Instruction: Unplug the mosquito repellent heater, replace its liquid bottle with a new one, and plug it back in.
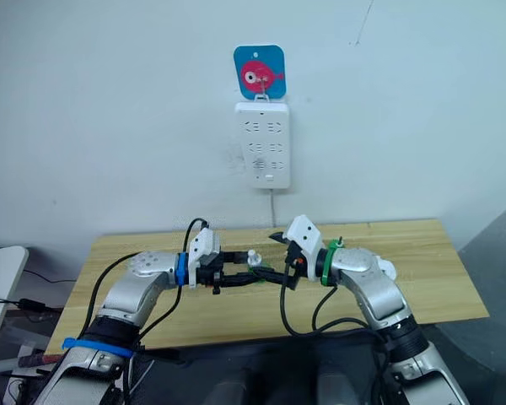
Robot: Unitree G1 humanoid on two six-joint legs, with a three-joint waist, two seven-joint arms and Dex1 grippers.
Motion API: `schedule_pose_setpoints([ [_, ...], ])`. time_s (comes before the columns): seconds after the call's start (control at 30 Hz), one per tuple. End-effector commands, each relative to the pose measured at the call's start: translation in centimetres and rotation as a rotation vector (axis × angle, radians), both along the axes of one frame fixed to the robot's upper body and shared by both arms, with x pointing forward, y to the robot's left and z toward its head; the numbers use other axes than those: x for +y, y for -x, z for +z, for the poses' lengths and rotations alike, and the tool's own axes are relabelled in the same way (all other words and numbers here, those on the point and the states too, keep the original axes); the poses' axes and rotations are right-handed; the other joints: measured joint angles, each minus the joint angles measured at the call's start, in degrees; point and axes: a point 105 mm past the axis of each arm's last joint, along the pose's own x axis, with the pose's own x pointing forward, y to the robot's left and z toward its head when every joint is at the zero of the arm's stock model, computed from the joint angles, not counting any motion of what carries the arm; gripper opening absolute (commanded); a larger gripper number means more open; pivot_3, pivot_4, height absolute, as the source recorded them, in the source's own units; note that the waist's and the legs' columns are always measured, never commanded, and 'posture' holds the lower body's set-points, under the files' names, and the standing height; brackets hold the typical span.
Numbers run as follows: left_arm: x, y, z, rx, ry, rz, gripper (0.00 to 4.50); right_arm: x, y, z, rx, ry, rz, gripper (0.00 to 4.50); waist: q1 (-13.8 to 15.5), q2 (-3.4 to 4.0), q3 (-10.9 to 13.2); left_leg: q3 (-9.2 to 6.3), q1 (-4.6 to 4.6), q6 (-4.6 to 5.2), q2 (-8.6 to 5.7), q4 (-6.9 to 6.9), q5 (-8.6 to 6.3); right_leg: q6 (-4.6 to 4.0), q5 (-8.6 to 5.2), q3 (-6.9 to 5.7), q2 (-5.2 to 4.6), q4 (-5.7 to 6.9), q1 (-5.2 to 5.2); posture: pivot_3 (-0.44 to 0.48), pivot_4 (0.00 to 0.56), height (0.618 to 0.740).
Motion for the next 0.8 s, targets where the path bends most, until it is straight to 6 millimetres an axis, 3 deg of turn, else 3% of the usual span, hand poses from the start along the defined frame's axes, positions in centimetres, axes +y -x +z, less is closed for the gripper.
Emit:
schedule_pose_setpoints([
  [0.03,-0.2,0.1,0.9,-0.026,0.028,-0.025,2.17,0.4,0.2,0.7,-0.03,-0.022,0.027,3.57,-0.1,0.01,0.0,0.02,0.01,0.0,0.0,0.0,0.0,0.0,0.0,0.02,0.0,0.0,0.0,-0.065,0.126,0.74],
  [0.1,-0.3,0.3,0.9,-0.031,0.024,-0.041,2.17,0.6,0.4,0.4,-0.026,-0.015,0.037,2.74,-0.1,0.01,0.0,0.03,0.0,0.0,0.0,0.0,0.0,0.0,0.0,0.02,0.01,0.01,-0.01,-0.063,0.125,0.74],
  [0.27,-0.5,0.6,1.1,-0.04,0.025,-0.058,2.17,0.6,0.4,0.2,-0.028,-0.007,0.058,1.15,0.0,0.01,0.0,0.02,0.02,-0.03,0.0,0.01,0.02,0.0,0.0,0.01,0.02,0.09,-0.02,-0.055,0.125,0.74],
  [0.3,-0.4,0.7,1.1,-0.04,0.025,-0.059,2.17,0.6,0.5,0.2,-0.03,-0.004,0.067,1.0,0.0,0.0,0.0,0.02,0.02,-0.04,0.0,0.02,0.02,0.0,0.0,0.02,0.02,0.1,-0.01,-0.053,0.125,0.74],
  [0.5,-0.6,1.4,0.9,-0.033,0.021,-0.1,2.17,0.9,1.3,0.9,-0.075,-0.01,0.174,1.01,0.0,0.0,0.0,0.02,0.02,-0.04,-0.01,0.06,0.03,0.0,0.0,0.02,0.02,0.13,-0.01,-0.053,0.123,0.74],
  [0.67,-1.1,3.0,0.2,-0.043,-0.013,-0.232,2.17,1.1,3.0,1.2,-0.166,0.076,0.501,1.01,-0.1,0.0,0.0,0.04,0.05,-0.05,-0.01,0.09,0.04,0.0,0.0,0.02,0.04,0.17,0.0,-0.067,0.111,0.74],
  [0.8,-1.3,4.5,-0.4,-0.051,-0.046,-0.337,2.17,0.4,2.7,0.6,-0.179,0.157,0.684,1.01,-0.2,-0.04,-0.1,0.07,0.1,-0.06,0.01,0.15,0.05,0.0,0.0,0.01,0.07,0.21,0.03,-0.055,0.104,0.74],
])
